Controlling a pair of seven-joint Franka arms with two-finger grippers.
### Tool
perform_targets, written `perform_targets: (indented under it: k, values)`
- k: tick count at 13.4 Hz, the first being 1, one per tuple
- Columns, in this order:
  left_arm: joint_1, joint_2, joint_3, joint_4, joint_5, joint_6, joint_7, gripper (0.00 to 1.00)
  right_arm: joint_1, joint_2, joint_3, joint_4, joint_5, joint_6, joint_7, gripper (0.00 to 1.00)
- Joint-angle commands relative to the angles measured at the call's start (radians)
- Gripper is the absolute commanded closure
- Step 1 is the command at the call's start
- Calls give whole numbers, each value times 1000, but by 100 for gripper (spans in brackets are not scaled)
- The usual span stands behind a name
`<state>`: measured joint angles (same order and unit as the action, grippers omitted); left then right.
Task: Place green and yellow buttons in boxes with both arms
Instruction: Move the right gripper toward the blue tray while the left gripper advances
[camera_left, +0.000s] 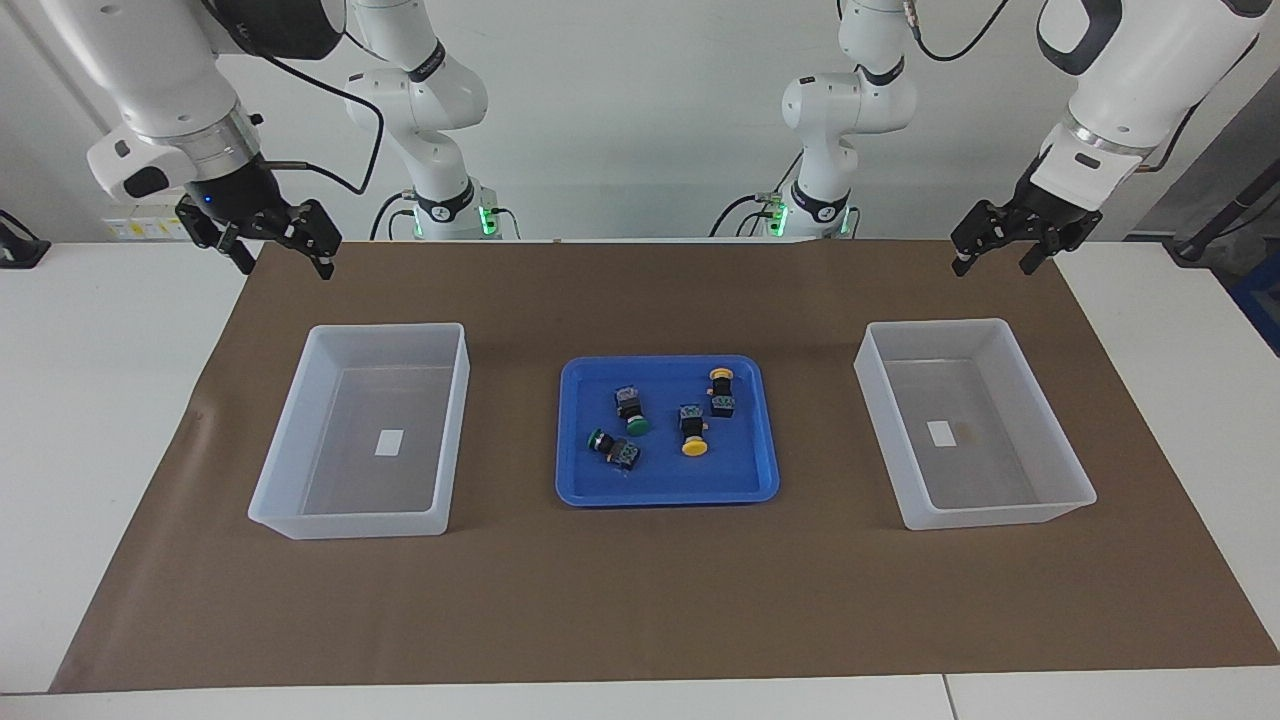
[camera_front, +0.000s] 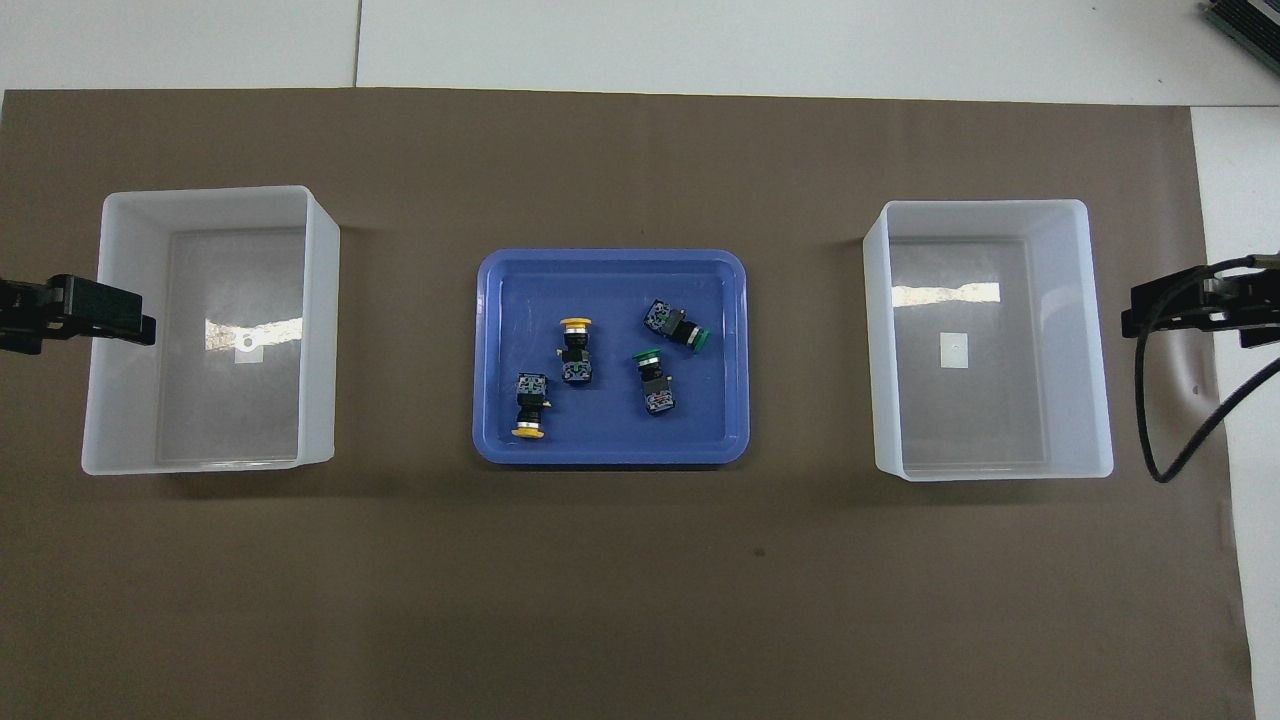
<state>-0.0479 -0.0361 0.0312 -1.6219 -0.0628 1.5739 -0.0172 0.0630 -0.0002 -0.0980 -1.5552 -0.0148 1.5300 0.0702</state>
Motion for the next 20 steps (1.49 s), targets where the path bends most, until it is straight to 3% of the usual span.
perform_targets:
  k: [1, 4, 6, 9, 12, 16, 20]
  values:
    - [-6, -1, 4, 7, 1, -18, -12, 0, 3, -15, -5, -9, 15, -7, -17, 0]
    - [-6, -1, 4, 7, 1, -18, -12, 0, 1, -26, -5, -37, 19, -4, -21, 0]
    - [-6, -1, 4, 8, 1, -17, -12, 0, 38, -64, 3, -129, 22, 118, -23, 0]
    - [-6, -1, 4, 7, 1, -18, -10, 0, 79, -49, 4, -144, 21, 179, -32, 0]
    - [-6, -1, 4, 7, 1, -18, -12, 0, 124, 26, 4, -134, 24, 249, -24, 0]
    - [-44, 1, -2, 5, 1, 17, -18, 0, 265, 173, 4, -131, 22, 448, 93, 0]
    - [-115, -62, -4, -194, 1, 251, -21, 0, 403, 293, 4, -134, 24, 616, 230, 0]
